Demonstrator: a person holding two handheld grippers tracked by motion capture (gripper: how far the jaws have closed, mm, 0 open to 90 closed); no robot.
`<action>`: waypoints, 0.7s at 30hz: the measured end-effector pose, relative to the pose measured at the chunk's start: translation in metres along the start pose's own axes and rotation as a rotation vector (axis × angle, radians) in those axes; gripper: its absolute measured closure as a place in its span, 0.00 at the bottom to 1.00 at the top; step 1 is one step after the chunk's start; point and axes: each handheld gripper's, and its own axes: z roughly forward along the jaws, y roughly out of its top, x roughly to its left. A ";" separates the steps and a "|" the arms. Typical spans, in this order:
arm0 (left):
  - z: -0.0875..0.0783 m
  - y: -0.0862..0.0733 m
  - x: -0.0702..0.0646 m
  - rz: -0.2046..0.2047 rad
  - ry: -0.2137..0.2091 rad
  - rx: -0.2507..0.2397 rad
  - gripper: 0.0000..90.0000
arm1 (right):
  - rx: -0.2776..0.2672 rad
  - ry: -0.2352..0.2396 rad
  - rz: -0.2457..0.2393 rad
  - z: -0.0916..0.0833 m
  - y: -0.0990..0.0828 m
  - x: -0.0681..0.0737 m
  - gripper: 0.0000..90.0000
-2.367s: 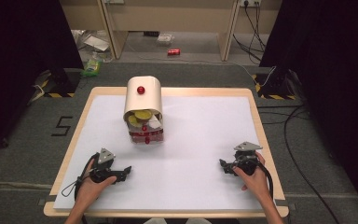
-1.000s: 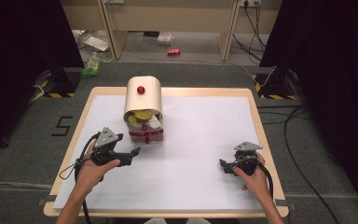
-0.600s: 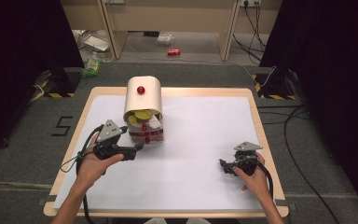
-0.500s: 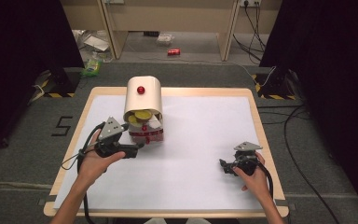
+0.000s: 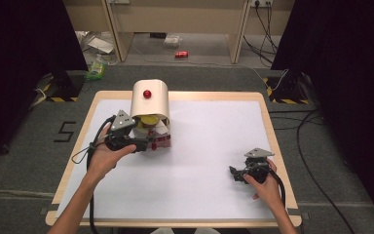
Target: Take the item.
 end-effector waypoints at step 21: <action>0.011 -0.002 0.002 0.030 -0.006 0.056 0.30 | 0.000 -0.002 0.002 0.000 0.000 0.001 0.10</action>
